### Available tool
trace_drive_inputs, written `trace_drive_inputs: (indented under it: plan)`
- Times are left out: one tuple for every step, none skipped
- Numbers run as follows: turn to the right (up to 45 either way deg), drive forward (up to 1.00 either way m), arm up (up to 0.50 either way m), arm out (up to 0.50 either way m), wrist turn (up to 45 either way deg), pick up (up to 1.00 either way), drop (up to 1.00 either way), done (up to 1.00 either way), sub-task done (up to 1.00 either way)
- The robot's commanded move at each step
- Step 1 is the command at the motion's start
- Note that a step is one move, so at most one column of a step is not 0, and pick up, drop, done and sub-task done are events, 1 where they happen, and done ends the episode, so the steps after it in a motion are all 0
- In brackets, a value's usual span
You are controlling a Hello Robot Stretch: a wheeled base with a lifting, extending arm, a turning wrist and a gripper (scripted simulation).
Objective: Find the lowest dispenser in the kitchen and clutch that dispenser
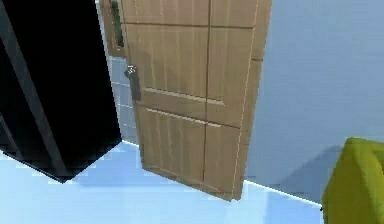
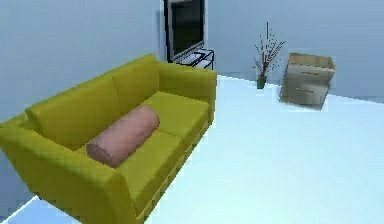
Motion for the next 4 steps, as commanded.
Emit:
trace_drive_inputs:
  plan:
    - [-45.0, 0.0, 0.0, 0.0, 0.0, 0.0, 0.0, 0.0, 0.0]
    - [-3.0, 0.0, 0.0, 0.0, 0.0, 0.0, 0.0, 0.0, 0.0]
    - [0.0, 0.8, 0.0, 0.0, 0.0, 0.0, 0.0, 0.0, 0.0]
    - [-36.0, 0.0, 0.0, 0.0, 0.0, 0.0, 0.0, 0.0, 0.0]
